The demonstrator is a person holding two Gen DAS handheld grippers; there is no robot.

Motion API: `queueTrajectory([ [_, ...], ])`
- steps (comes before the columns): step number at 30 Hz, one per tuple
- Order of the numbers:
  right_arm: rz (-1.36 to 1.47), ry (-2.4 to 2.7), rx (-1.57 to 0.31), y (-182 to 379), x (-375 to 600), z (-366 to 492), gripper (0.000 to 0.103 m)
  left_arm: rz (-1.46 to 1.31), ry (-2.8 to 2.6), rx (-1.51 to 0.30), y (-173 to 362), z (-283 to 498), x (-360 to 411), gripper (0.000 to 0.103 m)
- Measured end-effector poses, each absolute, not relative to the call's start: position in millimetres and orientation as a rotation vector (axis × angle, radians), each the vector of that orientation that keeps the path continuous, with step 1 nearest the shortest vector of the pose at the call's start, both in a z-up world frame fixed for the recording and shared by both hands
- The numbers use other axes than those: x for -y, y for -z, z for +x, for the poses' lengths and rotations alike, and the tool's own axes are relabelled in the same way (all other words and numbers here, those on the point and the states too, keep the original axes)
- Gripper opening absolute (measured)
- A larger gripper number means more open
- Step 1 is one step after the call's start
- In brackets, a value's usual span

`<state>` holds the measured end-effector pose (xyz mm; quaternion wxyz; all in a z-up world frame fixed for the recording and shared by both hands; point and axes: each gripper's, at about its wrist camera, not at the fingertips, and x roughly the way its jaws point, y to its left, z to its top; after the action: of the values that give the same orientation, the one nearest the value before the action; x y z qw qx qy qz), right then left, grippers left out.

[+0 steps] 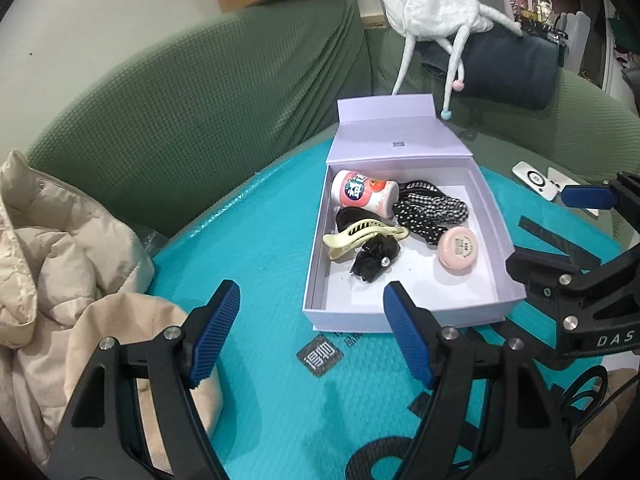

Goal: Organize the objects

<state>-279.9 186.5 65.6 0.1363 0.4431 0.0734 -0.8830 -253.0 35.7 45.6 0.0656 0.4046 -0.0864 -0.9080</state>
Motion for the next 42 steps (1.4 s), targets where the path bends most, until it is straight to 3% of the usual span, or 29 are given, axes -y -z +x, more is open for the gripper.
queueTrajectory([
  [16, 1.184, 2.604, -0.201, -106, -195, -190, 0.102, 1.131, 2.766, 0.279, -86, -176, -54, 0.073],
  [42, 1.090, 2.642, -0.177, -128, -208, -71, 0.102, 1.108, 2.803, 0.294, -101, -71, -78, 0.073],
])
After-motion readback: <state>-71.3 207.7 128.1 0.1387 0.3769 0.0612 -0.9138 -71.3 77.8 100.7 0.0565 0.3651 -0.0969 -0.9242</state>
